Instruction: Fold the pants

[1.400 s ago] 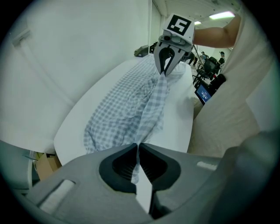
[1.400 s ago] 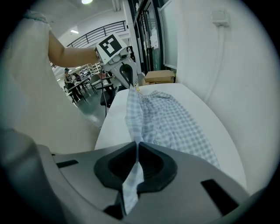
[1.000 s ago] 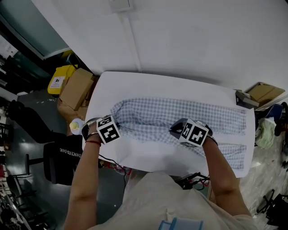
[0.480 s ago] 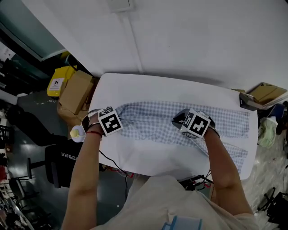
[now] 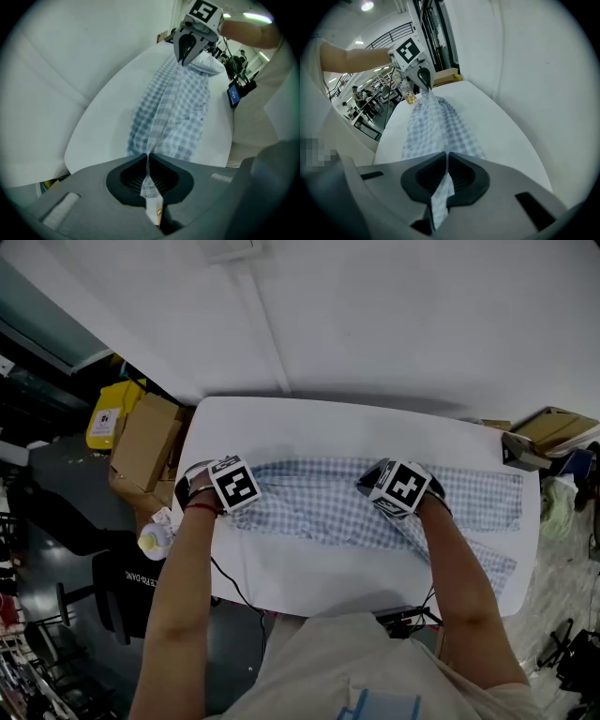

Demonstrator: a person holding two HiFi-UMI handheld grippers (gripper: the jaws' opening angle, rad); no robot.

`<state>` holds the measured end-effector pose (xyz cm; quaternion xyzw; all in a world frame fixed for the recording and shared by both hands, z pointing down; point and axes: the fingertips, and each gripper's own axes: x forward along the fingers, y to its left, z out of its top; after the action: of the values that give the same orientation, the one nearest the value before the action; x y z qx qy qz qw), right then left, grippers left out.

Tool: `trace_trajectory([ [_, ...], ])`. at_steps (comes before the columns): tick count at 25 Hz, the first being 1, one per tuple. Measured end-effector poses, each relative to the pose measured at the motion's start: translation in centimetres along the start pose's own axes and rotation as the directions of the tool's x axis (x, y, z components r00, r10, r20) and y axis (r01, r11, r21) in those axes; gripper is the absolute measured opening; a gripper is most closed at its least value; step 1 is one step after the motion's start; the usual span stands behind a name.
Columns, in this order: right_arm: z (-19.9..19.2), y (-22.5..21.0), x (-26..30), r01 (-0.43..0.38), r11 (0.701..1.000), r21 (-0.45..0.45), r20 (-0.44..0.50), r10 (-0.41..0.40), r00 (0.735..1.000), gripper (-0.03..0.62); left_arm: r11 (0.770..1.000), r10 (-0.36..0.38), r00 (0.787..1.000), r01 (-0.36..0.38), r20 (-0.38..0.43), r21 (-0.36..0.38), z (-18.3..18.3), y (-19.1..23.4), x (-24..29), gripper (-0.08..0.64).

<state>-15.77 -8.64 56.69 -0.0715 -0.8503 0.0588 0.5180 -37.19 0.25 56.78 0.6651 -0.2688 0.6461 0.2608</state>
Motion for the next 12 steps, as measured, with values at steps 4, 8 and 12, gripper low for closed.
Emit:
trace_trajectory([
  [4, -0.3, -1.0, 1.1, -0.011, 1.0, 0.023, -0.017, 0.012, 1.0, 0.029, 1.0, -0.021, 1.0, 0.021, 0.003, 0.001, 0.6, 0.9, 1.3, 0.02],
  [8, -0.2, -2.0, 1.7, -0.019, 0.999, 0.038, -0.027, 0.02, 0.999, 0.029, 0.999, -0.038, 0.999, 0.038, 0.003, 0.003, 0.8, 1.7, 2.2, 0.02],
  [12, -0.1, -3.1, 2.3, -0.022, 0.999, 0.024, -0.046, 0.023, 0.999, 0.029, 0.999, -0.039, 0.999, 0.039, 0.012, 0.023, 0.9, 2.6, 3.1, 0.02],
])
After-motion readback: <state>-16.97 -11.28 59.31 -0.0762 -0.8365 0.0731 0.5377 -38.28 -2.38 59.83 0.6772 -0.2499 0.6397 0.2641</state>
